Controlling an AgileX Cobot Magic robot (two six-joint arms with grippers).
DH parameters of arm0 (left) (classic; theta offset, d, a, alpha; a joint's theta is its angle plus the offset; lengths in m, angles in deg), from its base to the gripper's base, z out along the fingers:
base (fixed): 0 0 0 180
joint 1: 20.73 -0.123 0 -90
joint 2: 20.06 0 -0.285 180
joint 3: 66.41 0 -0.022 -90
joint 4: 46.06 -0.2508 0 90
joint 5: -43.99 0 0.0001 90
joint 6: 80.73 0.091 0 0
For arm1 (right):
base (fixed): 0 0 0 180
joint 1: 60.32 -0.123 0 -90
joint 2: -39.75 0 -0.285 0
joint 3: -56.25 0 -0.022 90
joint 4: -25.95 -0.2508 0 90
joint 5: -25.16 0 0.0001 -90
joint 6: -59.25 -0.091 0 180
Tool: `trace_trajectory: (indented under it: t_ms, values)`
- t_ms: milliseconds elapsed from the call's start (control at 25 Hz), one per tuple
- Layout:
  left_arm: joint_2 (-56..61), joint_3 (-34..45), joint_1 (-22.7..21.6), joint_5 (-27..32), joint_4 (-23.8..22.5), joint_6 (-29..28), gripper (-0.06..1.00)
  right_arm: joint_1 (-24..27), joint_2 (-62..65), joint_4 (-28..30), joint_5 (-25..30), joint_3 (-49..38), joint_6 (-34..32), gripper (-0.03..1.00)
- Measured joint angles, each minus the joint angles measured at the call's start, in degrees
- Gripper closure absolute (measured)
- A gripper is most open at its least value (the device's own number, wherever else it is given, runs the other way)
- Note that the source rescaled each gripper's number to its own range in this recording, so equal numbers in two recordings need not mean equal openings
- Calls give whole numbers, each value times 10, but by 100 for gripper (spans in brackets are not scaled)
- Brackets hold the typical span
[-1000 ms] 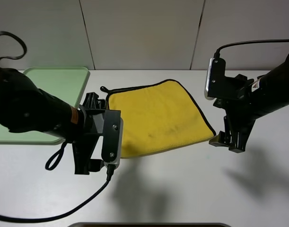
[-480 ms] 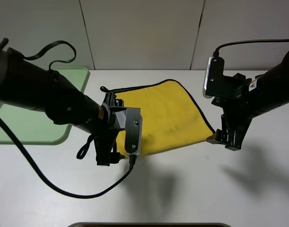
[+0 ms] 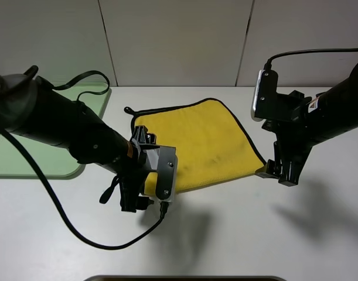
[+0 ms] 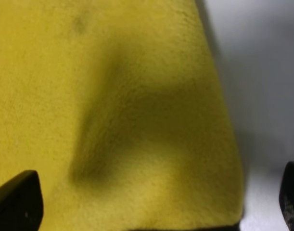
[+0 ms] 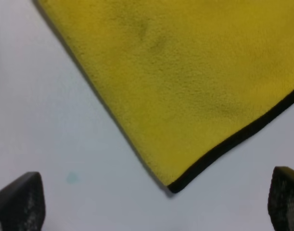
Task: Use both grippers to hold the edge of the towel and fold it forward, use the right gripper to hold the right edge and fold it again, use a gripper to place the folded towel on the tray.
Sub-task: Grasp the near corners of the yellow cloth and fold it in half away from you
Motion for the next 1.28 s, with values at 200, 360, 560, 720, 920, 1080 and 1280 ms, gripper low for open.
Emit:
trace_trajectory:
  t_ms: [200, 360, 560, 720, 920, 1080, 1280]
  values:
    - [-8, -1, 0, -24, -1, 14, -3, 0, 0, -2, -1, 0, 0, -3]
    - [-13, -3, 0, -33, -1, 29, -3, 0, 0, -4, -12, 0, 0, -3]
    - [-15, -5, 0, -35, 1, 31, -3, 0, 0, -8, -18, 0, 0, -3]
    - [-15, -5, 0, -35, 1, 31, -3, 0, 0, -8, -16, -2, 3, -3]
    - [-15, -5, 0, -35, 1, 32, -3, 0, 0, -8, -19, -30, 66, -3]
    - [-15, -5, 0, -35, 1, 32, -3, 0, 0, -8, -61, -45, 88, -3]
    - [-15, -5, 0, -35, 1, 32, -3, 0, -1, -8, -101, -50, 90, -3]
